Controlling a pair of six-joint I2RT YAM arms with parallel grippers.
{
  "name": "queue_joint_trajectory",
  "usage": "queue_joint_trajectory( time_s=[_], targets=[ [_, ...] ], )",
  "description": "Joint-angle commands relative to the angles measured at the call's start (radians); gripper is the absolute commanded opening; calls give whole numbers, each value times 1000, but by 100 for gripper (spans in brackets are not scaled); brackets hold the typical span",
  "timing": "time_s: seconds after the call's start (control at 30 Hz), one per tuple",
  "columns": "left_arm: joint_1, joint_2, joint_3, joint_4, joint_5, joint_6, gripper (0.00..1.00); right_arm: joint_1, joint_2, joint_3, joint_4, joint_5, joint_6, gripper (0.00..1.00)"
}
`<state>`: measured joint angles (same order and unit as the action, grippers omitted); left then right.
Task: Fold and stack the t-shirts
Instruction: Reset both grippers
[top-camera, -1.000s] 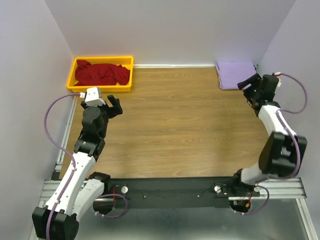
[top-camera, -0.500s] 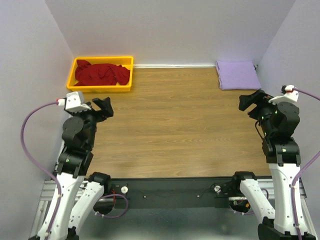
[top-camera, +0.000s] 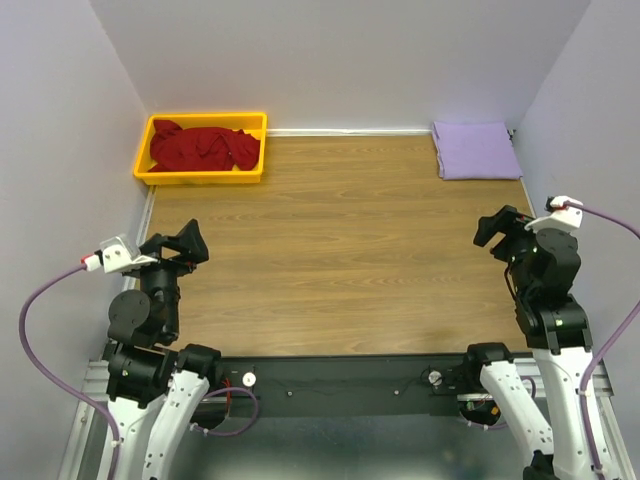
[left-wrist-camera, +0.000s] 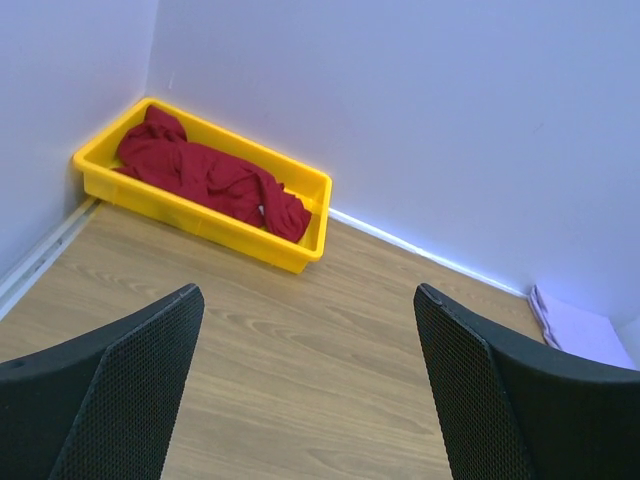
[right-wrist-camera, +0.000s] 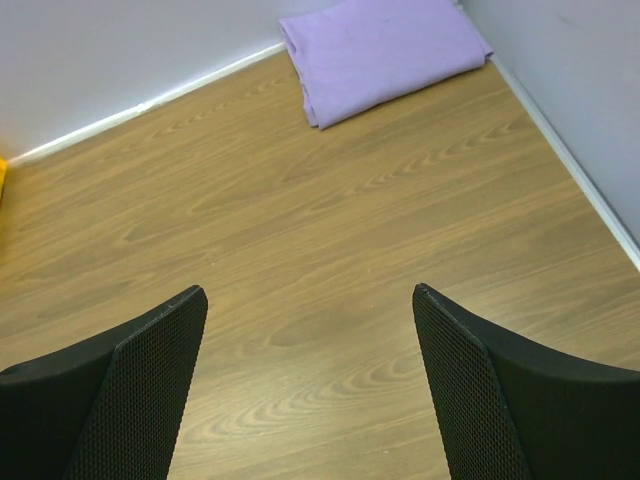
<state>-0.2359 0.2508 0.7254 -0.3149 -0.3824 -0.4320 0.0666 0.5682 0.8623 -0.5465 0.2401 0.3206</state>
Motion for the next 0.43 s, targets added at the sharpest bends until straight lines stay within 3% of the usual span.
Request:
queue_joint_trajectory(
  time_s=[0.0,0.4],
  targets=[
    [-2,-42,-43,-16,-55,-40,93,18,-51,-28,17,65,-34,90],
    [-2,1,-106,17,-24,-57,95,38,-120,-95,57,64,-60,91]
  ],
)
